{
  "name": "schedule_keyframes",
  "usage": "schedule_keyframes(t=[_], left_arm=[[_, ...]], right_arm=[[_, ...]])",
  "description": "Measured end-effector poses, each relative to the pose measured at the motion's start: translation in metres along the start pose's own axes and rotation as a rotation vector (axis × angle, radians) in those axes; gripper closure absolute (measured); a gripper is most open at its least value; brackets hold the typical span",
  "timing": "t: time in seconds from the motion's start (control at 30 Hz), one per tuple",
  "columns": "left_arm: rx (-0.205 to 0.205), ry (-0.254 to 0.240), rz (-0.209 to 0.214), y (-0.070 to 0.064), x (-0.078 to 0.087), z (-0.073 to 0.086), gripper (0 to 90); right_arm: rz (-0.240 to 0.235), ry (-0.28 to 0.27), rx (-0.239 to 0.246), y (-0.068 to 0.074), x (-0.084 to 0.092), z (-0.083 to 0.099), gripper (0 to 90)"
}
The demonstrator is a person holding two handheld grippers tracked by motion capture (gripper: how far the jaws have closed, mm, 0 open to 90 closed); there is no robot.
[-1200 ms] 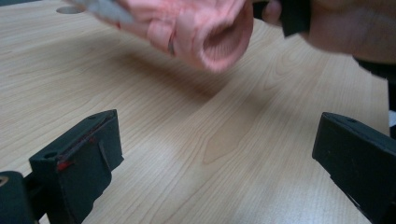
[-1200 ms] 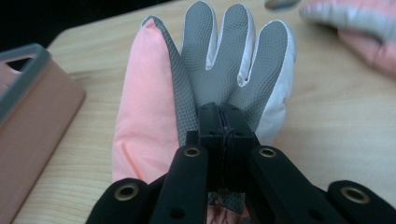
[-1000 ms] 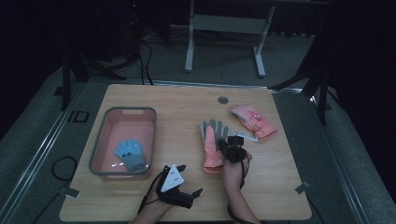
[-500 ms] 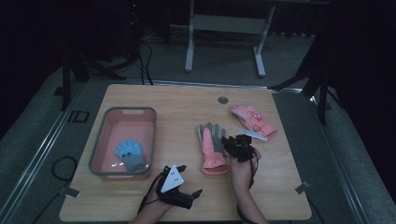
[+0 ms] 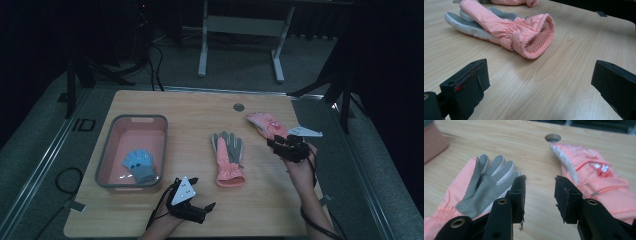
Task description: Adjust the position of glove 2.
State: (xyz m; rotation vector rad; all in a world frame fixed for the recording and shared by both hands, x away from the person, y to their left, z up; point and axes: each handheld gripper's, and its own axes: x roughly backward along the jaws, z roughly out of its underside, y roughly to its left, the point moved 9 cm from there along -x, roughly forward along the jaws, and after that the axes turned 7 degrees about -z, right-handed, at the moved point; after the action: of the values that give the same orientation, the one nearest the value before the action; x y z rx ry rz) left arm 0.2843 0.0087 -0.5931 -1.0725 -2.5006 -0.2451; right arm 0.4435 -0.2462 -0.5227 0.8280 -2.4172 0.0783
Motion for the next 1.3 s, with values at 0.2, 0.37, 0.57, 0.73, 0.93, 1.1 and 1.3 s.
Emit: schedule_keyframes(t=[0.2,0.37,0.57,0.73,0.93,1.1,1.3], left_arm=[[0.001,0.003,0.002,-0.001,0.000,0.001,1.8],[-0.005,0.001,-0.013,0.000,0.001,0.001,1.8],[0.015,-0.007,-0.032,0.003,0.006,0.002,1.8],[0.020,-0.013,-0.045,0.005,0.011,0.003,1.8],[0.019,-0.030,-0.049,0.006,0.015,0.001,1.8],[0.045,-0.030,-0.047,0.009,0.014,0.003,1.8],[0.033,-0.007,-0.040,0.007,0.010,0.006,1.8]], right_arm=[[-0.003,-0.005,0.061,-0.046,0.011,-0.009,59.0],[0.000,0.003,0.051,-0.069,0.008,-0.016,58.4],[-0.026,0.004,0.043,-0.084,-0.006,-0.025,57.4],[-0.052,0.062,0.043,-0.099,-0.041,-0.025,57.4],[-0.037,0.161,0.039,-0.121,-0.070,-0.015,55.7],[-0.087,0.229,0.014,-0.127,-0.087,0.005,54.3],[-0.121,0.247,0.014,-0.121,-0.094,0.011,77.0]])
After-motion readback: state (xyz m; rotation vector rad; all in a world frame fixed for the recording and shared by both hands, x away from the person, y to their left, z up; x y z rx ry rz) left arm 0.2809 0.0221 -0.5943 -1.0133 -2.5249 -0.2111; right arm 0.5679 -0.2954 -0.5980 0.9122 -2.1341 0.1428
